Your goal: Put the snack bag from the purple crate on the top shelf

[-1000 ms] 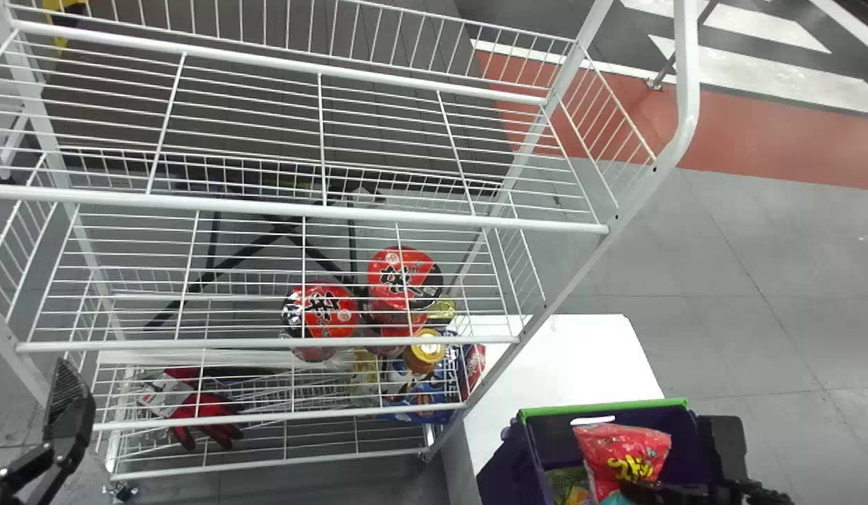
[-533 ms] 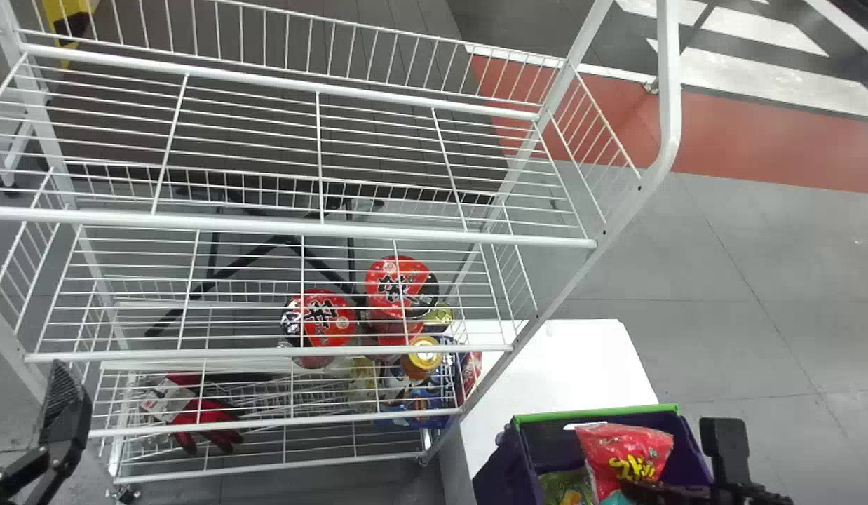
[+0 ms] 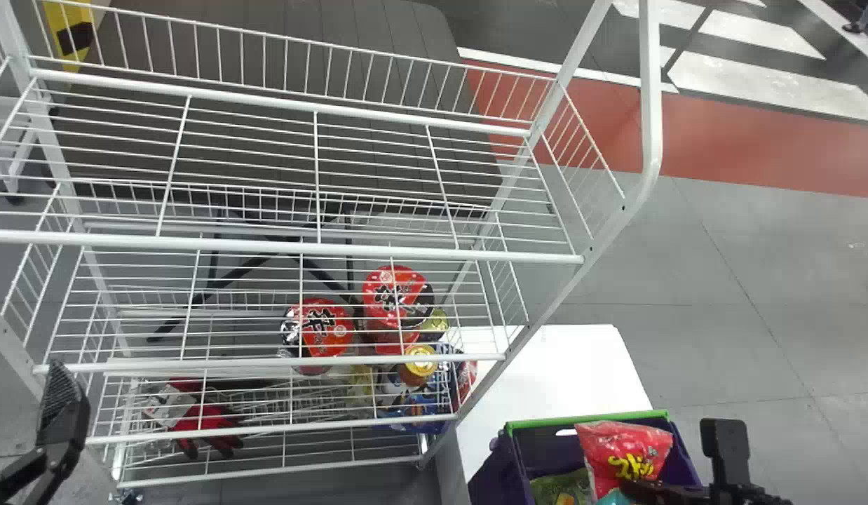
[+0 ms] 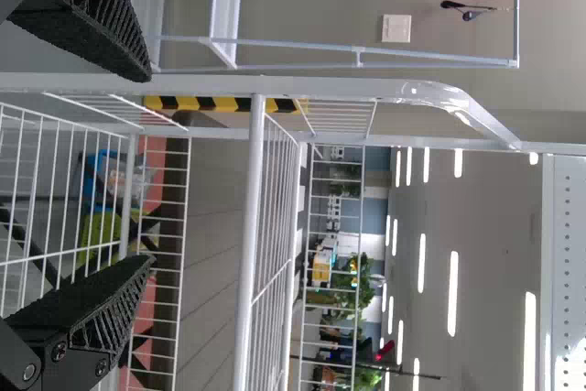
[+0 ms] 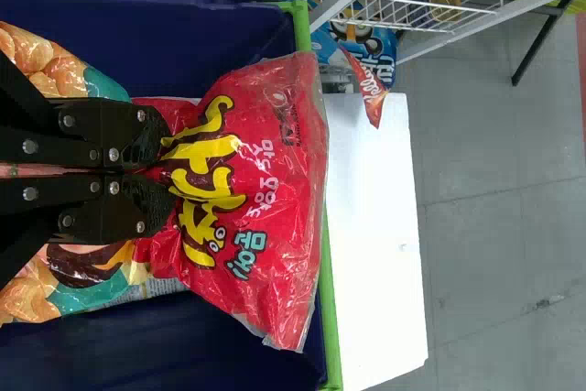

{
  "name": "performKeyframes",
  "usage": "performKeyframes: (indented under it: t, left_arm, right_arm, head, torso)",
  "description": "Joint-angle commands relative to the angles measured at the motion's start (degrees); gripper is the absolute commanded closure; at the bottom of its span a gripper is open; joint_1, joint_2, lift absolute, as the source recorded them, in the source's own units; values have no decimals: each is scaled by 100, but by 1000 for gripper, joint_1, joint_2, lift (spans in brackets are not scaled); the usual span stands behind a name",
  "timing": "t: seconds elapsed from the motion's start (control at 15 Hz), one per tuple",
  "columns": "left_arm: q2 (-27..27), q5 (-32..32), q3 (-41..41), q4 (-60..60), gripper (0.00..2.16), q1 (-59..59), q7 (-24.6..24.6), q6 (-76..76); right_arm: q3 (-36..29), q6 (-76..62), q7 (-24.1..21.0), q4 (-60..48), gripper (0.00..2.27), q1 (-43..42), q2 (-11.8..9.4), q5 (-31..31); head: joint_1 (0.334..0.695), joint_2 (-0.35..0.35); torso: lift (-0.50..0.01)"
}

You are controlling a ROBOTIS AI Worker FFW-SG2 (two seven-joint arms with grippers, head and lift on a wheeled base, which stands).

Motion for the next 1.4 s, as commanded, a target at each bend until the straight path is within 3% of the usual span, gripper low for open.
performKeyframes:
  t: [0.0, 1.33]
  left_arm:
    - [8, 0, 0, 2, 117, 13, 0, -23]
    - [-62, 18, -44, 345, 117, -154, -8, -286]
  right_arm:
    - [-23, 1, 0, -34, 2253, 15, 29, 0]
    - [-137, 1, 26, -43, 2253, 51, 73, -35]
  head:
    - [695, -350]
    - [695, -350]
  torso:
    - [-106]
    - [-26]
